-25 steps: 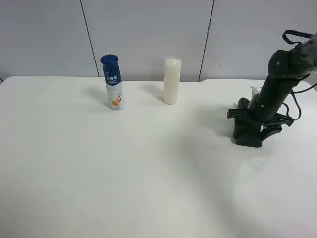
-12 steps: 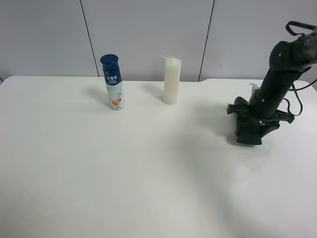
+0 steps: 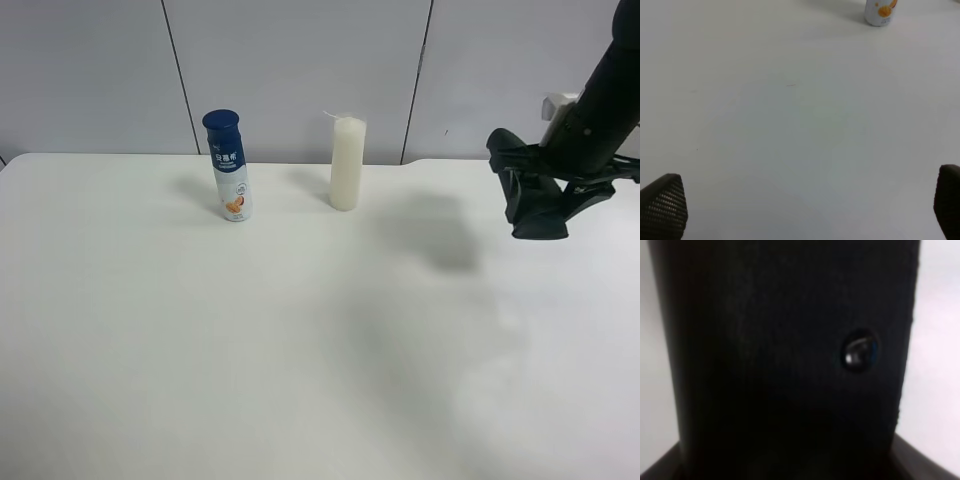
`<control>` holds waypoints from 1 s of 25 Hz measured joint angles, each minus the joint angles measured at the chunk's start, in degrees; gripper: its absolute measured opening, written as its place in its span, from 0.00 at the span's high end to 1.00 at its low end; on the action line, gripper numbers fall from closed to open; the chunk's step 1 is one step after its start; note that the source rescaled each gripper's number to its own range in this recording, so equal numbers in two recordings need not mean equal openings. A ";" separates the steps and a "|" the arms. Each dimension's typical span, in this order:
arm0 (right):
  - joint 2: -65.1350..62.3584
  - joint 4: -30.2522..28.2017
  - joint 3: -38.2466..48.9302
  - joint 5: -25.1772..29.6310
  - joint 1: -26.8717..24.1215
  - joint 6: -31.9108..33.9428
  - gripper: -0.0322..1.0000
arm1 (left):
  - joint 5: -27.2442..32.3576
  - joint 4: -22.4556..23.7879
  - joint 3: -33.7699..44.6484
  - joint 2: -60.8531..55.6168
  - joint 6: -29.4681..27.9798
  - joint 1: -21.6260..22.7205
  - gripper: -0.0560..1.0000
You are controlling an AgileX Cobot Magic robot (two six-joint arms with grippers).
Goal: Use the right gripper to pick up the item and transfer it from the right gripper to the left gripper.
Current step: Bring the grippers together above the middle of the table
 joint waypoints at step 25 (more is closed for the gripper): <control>-6.78 -2.94 0.00 4.22 33.98 -7.10 0.94 | 0.00 0.00 0.00 0.00 0.00 0.00 0.00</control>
